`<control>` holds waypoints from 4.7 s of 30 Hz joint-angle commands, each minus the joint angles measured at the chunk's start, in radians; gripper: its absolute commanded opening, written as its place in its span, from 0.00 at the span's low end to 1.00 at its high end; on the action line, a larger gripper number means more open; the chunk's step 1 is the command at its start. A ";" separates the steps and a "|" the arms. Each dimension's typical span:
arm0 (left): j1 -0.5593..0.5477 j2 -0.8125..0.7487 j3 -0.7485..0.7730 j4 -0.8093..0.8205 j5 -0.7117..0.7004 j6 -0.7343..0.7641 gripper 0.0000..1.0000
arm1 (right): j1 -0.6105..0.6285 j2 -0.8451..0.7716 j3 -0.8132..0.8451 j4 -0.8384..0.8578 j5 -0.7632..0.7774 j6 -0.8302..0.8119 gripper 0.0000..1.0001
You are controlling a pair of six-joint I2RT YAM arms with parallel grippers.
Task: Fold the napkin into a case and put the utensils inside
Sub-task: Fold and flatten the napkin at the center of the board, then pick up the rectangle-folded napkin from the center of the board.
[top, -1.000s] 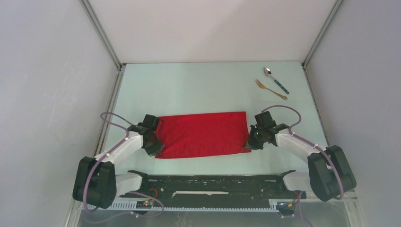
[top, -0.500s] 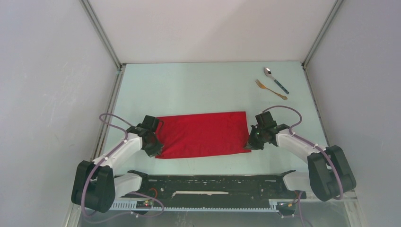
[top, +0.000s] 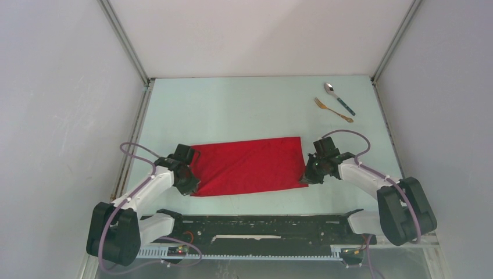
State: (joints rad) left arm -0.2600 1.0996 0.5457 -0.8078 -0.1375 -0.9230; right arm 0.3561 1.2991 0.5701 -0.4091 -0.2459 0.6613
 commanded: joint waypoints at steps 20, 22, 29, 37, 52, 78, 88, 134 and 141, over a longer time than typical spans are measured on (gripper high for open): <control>-0.005 -0.133 0.075 0.086 0.174 0.006 0.84 | -0.015 0.001 0.135 -0.027 -0.183 -0.055 0.80; -0.005 -0.097 0.051 0.112 0.145 0.025 0.86 | -0.014 0.037 0.131 0.004 -0.197 -0.055 0.80; -0.005 -0.073 -0.048 0.193 0.141 0.007 0.90 | -0.009 0.006 0.131 -0.068 -0.108 -0.099 0.81; -0.004 -0.053 -0.086 0.214 0.139 0.001 0.90 | -0.064 -0.023 0.107 -0.098 -0.094 -0.163 0.86; -0.005 -0.068 -0.096 0.209 0.141 -0.007 0.90 | -0.106 0.081 0.084 0.038 -0.282 -0.172 0.81; -0.005 -0.212 -0.022 0.138 0.141 0.068 0.93 | -0.027 -0.064 0.095 -0.046 -0.221 -0.102 0.80; -0.006 -0.218 -0.051 0.244 0.171 0.046 1.00 | -0.095 0.144 0.057 0.079 -0.154 -0.099 0.80; 0.286 0.421 0.442 0.503 0.226 0.127 1.00 | -0.156 0.501 0.636 0.238 -0.391 -0.046 0.96; 0.268 0.494 0.405 0.547 0.286 0.052 1.00 | -0.168 0.616 0.668 0.287 -0.427 -0.003 0.96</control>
State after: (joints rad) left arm 0.0135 1.5669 0.9783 -0.2810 0.1169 -0.8368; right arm 0.2123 1.8568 1.2247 -0.1360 -0.6643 0.6392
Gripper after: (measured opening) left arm 0.996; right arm 0.956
